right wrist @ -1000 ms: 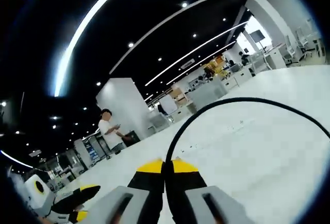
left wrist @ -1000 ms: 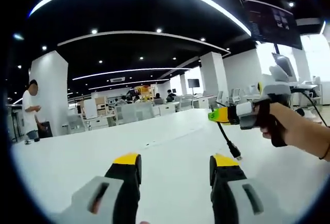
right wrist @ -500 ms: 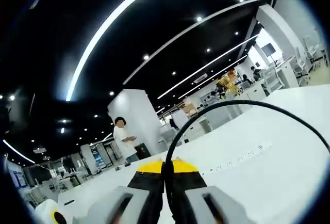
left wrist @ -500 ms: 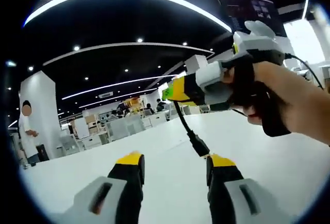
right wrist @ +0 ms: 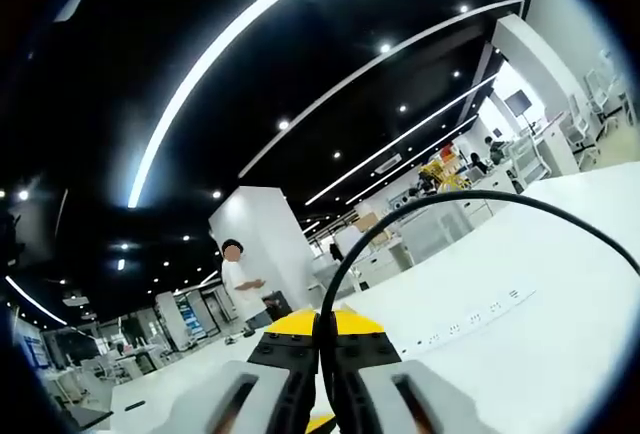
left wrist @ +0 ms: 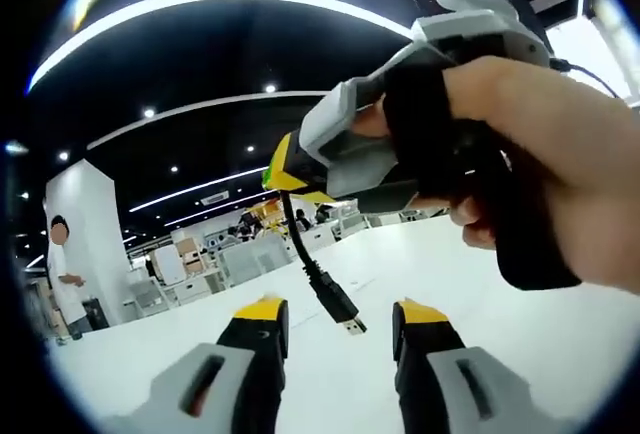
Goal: Find the data cable on the table. Grasp the USB connector end of the cable and insert it into the USB port on the table
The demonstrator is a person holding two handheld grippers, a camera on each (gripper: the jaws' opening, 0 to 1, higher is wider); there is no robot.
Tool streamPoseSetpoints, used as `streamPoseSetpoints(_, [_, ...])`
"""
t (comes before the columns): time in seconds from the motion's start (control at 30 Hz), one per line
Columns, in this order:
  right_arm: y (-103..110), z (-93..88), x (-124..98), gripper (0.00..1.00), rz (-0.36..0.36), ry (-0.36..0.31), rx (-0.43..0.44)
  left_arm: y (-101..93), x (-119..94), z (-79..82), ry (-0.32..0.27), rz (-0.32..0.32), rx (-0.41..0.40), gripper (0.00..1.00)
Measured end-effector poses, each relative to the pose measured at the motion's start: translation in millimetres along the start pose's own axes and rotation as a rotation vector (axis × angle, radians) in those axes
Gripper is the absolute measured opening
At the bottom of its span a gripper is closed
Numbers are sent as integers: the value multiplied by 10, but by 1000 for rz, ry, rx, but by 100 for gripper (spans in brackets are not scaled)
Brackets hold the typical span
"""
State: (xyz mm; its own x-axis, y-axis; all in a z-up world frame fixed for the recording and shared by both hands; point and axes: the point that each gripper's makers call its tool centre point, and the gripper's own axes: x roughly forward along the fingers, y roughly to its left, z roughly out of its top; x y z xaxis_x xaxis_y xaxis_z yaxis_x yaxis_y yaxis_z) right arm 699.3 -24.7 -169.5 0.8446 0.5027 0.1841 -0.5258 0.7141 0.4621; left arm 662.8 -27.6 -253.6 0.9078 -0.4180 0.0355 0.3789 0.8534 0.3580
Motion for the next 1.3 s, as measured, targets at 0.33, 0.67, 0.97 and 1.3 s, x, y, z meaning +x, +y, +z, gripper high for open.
streamPoseSetpoints(0.33, [2,-6,-28,5,1,-21,15,55,-16,7,-16,41,42,30])
streamPoseSetpoints(0.67, [-42,-35,-67,5,-8,-29,35,25,-33,-11,-18,45,102,24])
streamPoseSetpoints(0.97, [-85,25,-100,5,-18,-56,42,29,-8,6,-31,35,146,18])
streamPoseSetpoints(1.3, [-142,76,-151,6,-29,-74,82,6,5,40,-48,18,180,17])
